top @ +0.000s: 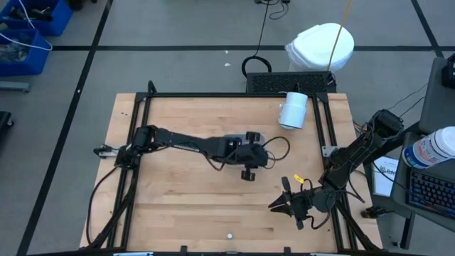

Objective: Pick & Place food coloring
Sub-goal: Put the small red food coloring bottle into the gray bin

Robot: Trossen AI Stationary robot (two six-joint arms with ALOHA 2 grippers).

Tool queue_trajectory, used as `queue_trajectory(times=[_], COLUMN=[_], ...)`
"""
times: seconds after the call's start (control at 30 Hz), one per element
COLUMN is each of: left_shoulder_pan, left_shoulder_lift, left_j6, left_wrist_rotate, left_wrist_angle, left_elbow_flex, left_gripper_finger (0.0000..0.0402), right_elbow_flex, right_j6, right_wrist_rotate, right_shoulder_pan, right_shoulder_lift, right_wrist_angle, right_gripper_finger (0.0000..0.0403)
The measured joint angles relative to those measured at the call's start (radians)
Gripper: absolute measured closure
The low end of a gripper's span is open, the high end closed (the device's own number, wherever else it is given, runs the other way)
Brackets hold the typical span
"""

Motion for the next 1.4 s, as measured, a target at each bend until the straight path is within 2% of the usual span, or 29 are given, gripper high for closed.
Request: queue_trajectory(times=[0.2, 0.3, 0.47, 0.73, 1.1, 1.4], left_shoulder_pan=[0.082, 0.104, 0.123, 0.152, 0.182, 0.185], left_shoulder_lift=[0.002, 0.01, 0.024, 0.077, 0.088, 0.102], left_j6=[0.087, 0.124, 0.185, 0.233, 0.205, 0.194], left_wrist_rotate=[0.233, 0.276, 0.321, 0.337, 0.398, 0.399], left_wrist_angle=[-0.071, -0.078, -0.082, -0.084, -0.081, 0.015], left_elbow_flex=[0.006, 0.006, 0.006, 0.005, 0.005, -0.076], left_gripper_finger=[0.0314, 0.0314, 0.0314, 0.0314, 0.0314, 0.0314], right_elbow_flex=[0.0, 0.0, 0.0, 0.0, 0.0, 0.0], right_j6=[0.0, 0.0, 0.0, 0.0, 0.0, 0.004], right_wrist_rotate=[0.0, -0.001, -0.001, -0.001, -0.001, -0.001], right_shoulder_pan=[0.0, 0.0, 0.0, 0.0, 0.0, 0.0], right_shoulder_lift=[0.0, 0.0, 0.0, 0.0, 0.0, 0.0], right_wrist_angle=[-0.005, -0.01, -0.02, -0.029, -0.033, -0.028], right_gripper_finger=[0.0355, 0.0355, 0.0355, 0.0355, 0.0355, 0.0355])
